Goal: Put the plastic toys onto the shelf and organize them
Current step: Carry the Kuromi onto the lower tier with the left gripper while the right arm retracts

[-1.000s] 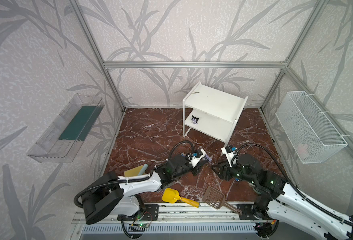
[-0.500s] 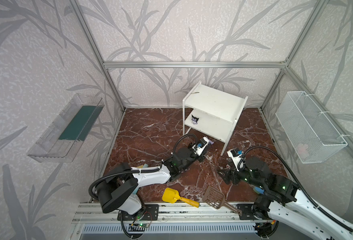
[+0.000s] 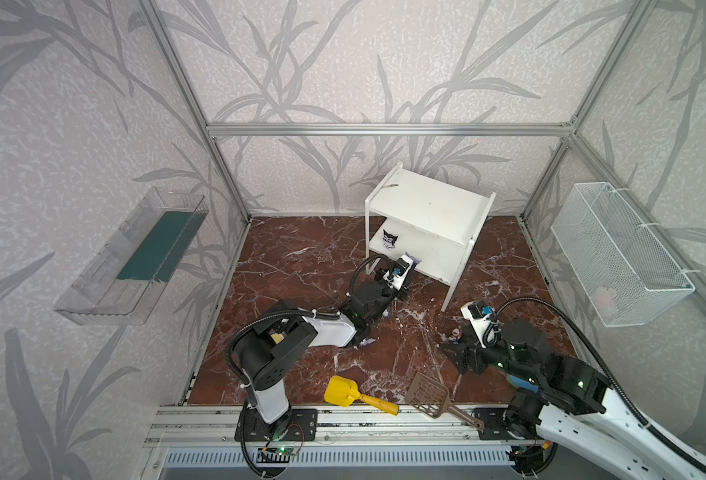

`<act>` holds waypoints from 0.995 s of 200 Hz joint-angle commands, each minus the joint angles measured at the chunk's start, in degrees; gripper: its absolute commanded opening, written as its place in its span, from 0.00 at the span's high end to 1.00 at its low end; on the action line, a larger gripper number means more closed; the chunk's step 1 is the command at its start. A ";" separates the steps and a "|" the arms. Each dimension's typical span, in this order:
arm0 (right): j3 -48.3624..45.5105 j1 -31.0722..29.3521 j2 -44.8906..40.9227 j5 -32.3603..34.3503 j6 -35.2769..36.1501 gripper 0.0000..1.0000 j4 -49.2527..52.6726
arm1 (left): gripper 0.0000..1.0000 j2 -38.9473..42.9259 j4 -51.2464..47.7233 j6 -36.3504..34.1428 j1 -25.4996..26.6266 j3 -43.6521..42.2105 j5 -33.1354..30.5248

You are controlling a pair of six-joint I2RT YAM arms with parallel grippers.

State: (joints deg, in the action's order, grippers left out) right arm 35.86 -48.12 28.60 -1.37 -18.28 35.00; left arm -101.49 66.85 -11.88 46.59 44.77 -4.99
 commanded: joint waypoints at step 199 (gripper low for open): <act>0.26 -0.31 0.22 -0.92 1.53 0.11 -0.78 | 0.65 -8.56 5.16 2.47 -4.75 6.88 2.80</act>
State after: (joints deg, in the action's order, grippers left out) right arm 35.86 -48.12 28.75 -1.98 -17.28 34.98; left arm -108.90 69.56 -10.22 42.13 50.02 -2.81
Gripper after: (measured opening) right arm 0.896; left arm 0.350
